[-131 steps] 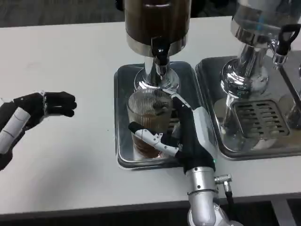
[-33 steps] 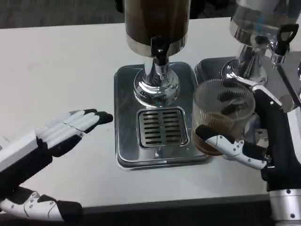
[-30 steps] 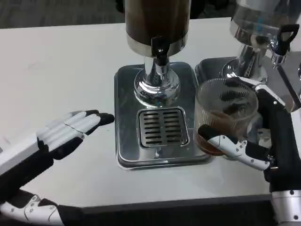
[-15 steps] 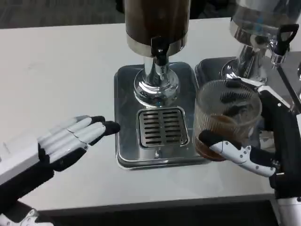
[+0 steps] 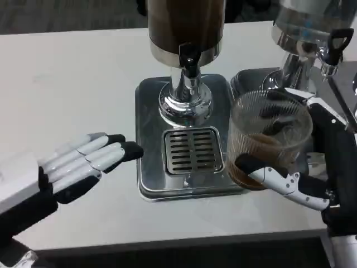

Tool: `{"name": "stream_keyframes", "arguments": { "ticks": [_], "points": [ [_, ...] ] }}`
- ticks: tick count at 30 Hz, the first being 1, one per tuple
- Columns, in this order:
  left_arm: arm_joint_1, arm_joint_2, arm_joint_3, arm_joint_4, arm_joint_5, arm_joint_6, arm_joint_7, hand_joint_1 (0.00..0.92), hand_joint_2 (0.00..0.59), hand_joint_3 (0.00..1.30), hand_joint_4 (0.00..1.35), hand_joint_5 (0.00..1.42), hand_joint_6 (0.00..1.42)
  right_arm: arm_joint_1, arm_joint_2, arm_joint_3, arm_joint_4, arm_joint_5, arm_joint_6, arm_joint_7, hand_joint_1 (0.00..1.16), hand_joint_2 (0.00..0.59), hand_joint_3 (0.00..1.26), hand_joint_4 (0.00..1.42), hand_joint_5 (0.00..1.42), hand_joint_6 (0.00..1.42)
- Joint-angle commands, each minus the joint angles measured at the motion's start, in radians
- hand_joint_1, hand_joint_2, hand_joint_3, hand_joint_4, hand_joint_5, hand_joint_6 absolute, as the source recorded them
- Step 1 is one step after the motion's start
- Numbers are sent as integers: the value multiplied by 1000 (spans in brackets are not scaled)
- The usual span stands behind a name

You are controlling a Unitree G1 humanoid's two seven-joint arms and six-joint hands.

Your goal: Grasp the cup under the faucet to collect the drink, then remove the cup.

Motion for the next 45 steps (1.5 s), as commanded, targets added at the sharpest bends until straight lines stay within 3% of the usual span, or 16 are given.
{"name": "stream_keyframes", "arguments": {
  "ticks": [1, 45],
  "points": [
    [1, 42, -23, -3, -18, -28, -2, 0, 53, 59, 0, 0, 0, -1, 12, -1, -32, 24, -8, 1, 930, 125, 725, 918, 1124, 1424],
    [-17, 46, -29, 36, -30, -1, 1, 0, 61, 64, 0, 0, 0, -28, 23, -7, 7, 30, -9, 9, 939, 134, 748, 941, 1146, 1424]
  ]
}}
